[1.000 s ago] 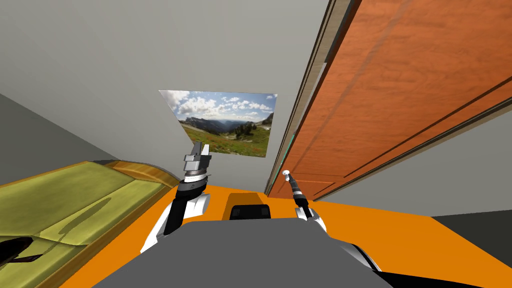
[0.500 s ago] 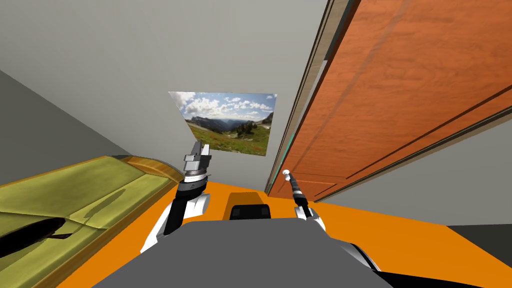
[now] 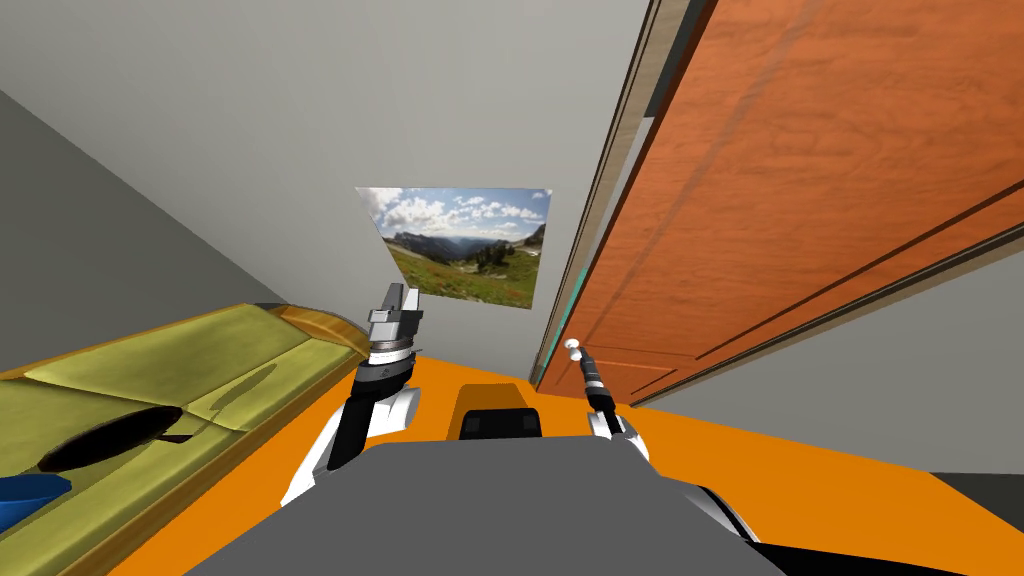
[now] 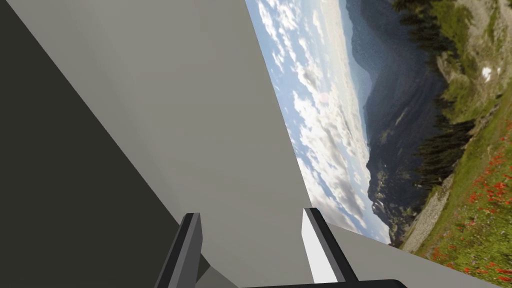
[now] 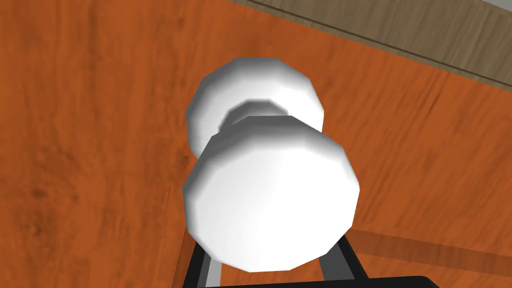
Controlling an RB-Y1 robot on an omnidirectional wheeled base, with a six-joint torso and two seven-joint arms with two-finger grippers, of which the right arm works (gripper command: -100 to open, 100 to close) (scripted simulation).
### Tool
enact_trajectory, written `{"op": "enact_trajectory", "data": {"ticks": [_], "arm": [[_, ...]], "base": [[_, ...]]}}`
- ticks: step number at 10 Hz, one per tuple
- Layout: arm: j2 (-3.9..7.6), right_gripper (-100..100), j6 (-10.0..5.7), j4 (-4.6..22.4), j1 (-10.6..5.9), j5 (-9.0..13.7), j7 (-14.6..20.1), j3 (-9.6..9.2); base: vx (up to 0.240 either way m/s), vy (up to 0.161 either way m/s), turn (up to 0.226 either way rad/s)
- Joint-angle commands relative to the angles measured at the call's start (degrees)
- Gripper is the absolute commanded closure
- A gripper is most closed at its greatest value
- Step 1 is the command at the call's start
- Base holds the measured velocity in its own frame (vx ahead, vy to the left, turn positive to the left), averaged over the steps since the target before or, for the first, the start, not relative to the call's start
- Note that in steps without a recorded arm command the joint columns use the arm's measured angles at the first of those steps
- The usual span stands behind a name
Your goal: Pull the door open
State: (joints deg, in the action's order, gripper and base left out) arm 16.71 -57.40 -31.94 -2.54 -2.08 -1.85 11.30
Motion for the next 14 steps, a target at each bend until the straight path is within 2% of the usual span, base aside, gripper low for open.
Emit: {"op": "enact_trajectory", "data": {"ticks": [1,4,5,7,10,12,13,14], "arm": [[-0.69,100,0.06,-0.6,0.05,0.4,2.4,-0.75],[-0.92,100,0.78,-1.0,0.00,2.5,7.0,-1.37],[-0.92,100,0.78,-1.0,0.00,2.5,7.2,-1.37],[-1.16,100,1.50,-1.4,-0.05,4.7,10.9,-2.00],[-1.27,100,1.86,-1.7,-0.08,5.7,14.4,-2.31],[-1.51,100,2.58,-2.1,-0.13,7.9,18.1,-2.94],[-1.51,100,2.58,-2.1,-0.13,7.9,19.2,-2.94],[-1.62,100,2.94,-2.3,-0.16,9.0,21.1,-3.26]], "base": [[-0.060,-0.044,0.070],[-0.052,-0.024,0.074],[-0.048,-0.018,0.050],[-0.071,-0.028,0.104],[-0.067,-0.025,0.071],[-0.066,-0.032,0.103],[-0.057,-0.032,0.059],[-0.064,-0.030,0.122]]}}
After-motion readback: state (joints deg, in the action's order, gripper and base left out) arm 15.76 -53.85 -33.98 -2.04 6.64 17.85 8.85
